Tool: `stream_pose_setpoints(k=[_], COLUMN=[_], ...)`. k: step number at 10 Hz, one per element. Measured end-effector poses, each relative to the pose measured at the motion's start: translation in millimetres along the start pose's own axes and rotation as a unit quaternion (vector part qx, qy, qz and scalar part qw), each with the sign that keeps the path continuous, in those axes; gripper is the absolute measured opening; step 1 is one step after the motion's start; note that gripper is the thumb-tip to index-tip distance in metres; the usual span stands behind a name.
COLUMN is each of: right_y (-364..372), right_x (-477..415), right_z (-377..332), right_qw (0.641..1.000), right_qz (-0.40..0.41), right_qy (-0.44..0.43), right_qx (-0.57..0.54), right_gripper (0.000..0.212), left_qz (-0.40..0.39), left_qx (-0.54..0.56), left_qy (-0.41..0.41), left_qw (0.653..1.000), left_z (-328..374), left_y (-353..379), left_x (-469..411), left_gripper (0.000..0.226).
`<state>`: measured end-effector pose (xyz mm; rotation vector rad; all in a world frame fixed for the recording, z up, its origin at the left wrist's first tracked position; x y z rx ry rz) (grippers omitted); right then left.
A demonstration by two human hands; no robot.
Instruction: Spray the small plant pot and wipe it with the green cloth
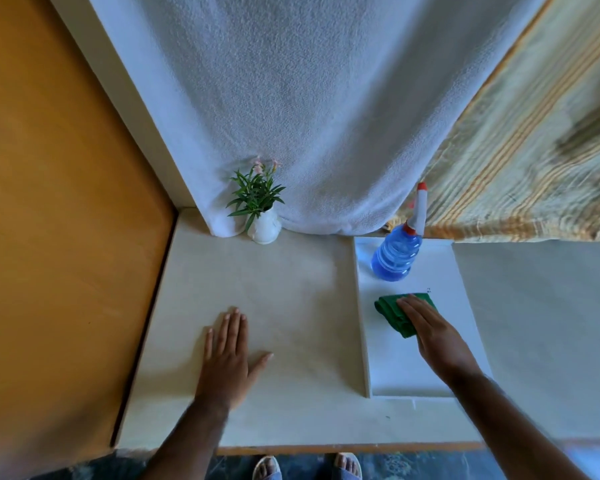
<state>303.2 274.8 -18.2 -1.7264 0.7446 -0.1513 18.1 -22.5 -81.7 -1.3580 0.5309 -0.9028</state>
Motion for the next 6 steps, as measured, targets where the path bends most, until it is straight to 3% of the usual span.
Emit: stream_pose_setpoints(k=[3,6], right_y=[27,17], right_x=[40,27], right_z=[12,-26], right_qw=[0.989,0.985], right_qz=[-0.133,-0.137], right_qy=[0.012,0.037], right_qx=[0.058,0.096], right_gripper=[0.081,0.095], left_qz=[0.000,0.003], left_qx=[-0.012,0.017], left_qy=[0.001,0.009], left_qw=[1.000,1.000], left_z=[-1,1], left_y=[6,6], left_x=[-1,-2], left_gripper=[0.100,0.105])
Point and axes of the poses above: each hand's wrist, its own x-axis away from the middle knuckle, its own y-axis out of the palm, z = x × y, the point moved 1 cm from there along -x, towards the middle knuckle, and after that the axes turned 4 degrees about z, right-handed, at the moved point
